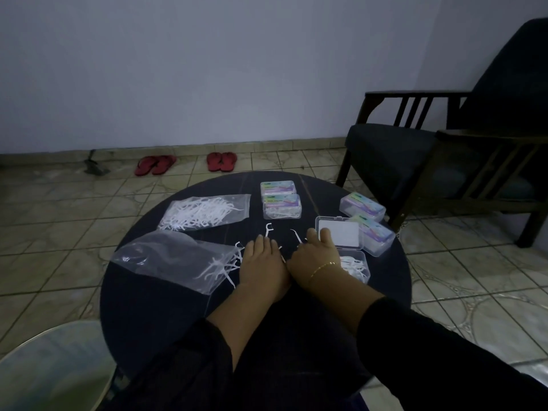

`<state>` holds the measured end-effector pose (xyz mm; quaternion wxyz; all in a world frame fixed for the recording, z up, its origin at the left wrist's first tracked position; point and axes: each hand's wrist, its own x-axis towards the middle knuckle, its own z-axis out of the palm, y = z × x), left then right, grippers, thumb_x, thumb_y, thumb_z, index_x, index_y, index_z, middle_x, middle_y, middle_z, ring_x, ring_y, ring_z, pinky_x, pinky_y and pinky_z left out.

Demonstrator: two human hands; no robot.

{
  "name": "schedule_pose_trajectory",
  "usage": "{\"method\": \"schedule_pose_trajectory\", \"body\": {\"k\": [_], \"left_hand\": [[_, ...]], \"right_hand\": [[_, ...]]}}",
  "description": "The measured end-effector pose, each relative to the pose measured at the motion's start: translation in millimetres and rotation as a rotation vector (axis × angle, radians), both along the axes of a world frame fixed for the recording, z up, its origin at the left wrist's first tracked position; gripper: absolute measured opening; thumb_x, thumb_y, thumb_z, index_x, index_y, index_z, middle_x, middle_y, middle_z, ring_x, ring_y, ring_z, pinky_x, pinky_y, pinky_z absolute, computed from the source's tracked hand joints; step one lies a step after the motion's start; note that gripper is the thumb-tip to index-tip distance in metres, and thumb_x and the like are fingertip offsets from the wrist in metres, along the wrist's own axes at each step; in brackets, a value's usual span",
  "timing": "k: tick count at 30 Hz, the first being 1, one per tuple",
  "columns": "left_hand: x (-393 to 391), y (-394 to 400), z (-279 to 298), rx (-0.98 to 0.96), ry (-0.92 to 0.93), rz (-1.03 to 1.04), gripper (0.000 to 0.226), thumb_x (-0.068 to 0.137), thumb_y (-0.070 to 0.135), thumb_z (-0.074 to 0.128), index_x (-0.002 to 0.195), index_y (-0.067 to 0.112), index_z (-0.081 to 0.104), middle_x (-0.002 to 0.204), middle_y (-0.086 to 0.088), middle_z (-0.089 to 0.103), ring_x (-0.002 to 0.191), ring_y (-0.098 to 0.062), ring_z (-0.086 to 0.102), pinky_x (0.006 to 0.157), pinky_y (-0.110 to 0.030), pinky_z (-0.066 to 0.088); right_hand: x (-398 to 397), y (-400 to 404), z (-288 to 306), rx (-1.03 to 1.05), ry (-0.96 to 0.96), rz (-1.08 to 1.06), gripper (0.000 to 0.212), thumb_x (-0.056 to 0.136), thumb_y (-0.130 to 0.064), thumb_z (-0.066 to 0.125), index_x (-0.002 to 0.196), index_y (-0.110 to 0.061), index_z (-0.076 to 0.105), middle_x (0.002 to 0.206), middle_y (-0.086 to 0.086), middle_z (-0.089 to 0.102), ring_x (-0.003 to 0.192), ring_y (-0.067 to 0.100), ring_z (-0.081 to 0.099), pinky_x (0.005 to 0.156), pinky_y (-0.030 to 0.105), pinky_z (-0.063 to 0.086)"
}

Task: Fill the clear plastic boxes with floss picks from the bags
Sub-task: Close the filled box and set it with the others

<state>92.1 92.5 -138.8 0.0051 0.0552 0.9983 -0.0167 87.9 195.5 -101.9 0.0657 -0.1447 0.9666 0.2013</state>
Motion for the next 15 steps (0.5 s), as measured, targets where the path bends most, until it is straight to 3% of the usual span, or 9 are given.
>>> {"method": "schedule_pose_trajectory", "body": {"k": [4,7,8,12,15], "left_hand": [[15,0,-7,0.092,0.106,-0.001,0.061,0.097,0.038,0.021,0.145,0.001,0.029,0.150,-0.012,0.034,0.140,-0.025,0.025,0.114,-0.038,0.014],[31,0,-9,0.145,0.184,-0.019,0.057,0.081,0.034,0.034,0.117,0.002,0.065,0.118,-0.008,0.066,0.111,-0.022,0.057,0.097,-0.036,0.037],[36,0,-10,0.141,0.224,-0.026,0.050,0.079,0.032,0.041,0.112,0.004,0.067,0.113,-0.005,0.068,0.106,-0.020,0.059,0.094,-0.034,0.038],[55,-5,-16,0.239,0.189,-0.019,0.048,0.096,0.020,0.040,0.144,0.012,0.035,0.148,0.001,0.038,0.132,-0.019,0.034,0.106,-0.032,0.022],[70,-11,-11,0.289,0.250,-0.004,0.043,0.099,0.017,0.036,0.141,0.020,0.041,0.143,0.006,0.043,0.127,-0.017,0.038,0.100,-0.030,0.024]], "right_hand": [[4,2,-2,-0.020,-0.007,0.031,0.047,0.101,-0.039,0.023,0.126,-0.019,0.059,0.135,0.003,0.053,0.137,0.030,0.022,0.108,0.047,0.011],[13,3,0,-0.020,-0.009,0.077,0.046,0.101,-0.040,0.026,0.125,-0.017,0.059,0.135,0.002,0.053,0.138,0.029,0.020,0.107,0.047,0.014],[17,2,0,-0.026,-0.006,0.089,0.045,0.101,-0.039,0.028,0.125,-0.017,0.058,0.134,0.002,0.053,0.138,0.029,0.020,0.107,0.047,0.014],[36,2,-8,-0.091,0.030,0.138,0.041,0.100,-0.030,0.029,0.127,-0.015,0.056,0.133,0.002,0.054,0.140,0.029,0.016,0.107,0.047,0.014],[54,2,-12,-0.168,0.056,0.169,0.037,0.099,-0.024,0.031,0.122,-0.012,0.057,0.126,0.003,0.056,0.136,0.028,0.021,0.106,0.046,0.015]]}}
